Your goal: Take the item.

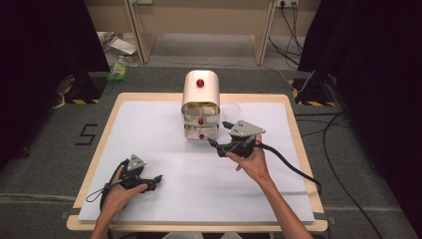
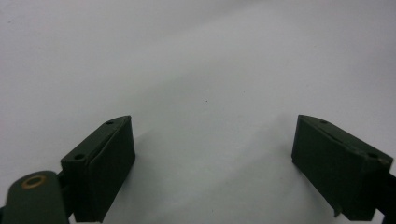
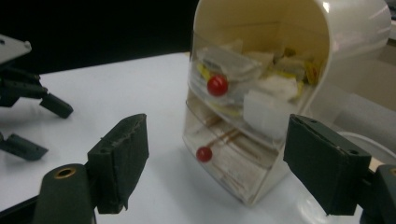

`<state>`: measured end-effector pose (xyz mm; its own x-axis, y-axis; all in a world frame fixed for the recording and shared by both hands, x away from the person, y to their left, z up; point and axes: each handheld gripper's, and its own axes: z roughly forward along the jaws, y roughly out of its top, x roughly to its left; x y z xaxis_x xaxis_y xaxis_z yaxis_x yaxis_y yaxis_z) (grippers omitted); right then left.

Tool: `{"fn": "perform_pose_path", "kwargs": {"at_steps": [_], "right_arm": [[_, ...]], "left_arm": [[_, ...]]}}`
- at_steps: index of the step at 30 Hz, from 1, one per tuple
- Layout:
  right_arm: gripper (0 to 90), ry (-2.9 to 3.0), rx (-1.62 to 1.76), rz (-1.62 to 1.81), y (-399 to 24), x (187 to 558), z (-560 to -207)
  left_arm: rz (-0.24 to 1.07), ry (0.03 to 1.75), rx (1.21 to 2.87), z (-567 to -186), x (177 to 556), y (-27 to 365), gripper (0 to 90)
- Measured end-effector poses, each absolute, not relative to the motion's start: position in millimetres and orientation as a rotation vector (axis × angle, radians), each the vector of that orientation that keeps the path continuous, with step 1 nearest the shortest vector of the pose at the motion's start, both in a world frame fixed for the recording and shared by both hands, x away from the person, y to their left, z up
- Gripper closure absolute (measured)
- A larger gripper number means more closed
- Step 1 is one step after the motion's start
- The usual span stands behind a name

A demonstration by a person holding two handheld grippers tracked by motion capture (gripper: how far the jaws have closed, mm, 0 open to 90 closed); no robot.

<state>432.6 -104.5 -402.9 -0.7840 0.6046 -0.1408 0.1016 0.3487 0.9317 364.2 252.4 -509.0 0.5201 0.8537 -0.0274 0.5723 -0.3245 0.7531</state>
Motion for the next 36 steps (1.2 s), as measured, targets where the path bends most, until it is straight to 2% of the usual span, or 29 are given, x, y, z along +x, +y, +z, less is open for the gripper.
{"fn": "perform_pose_path", "kwargs": {"at_steps": [16, 36], "right_arm": [[23.3, 2.139, 0.531, 1.441, -65.1, 464.0, -385.2], [21.6, 2.218, 0.541, 1.408, -62.0, 470.9, -388.7]], "left_arm": [[0.492, 1.159, 2.029, -509.1, 364.2, 252.3, 12.3], [0.492, 1.159, 2.030, -509.1, 364.2, 252.3, 12.3]]}}
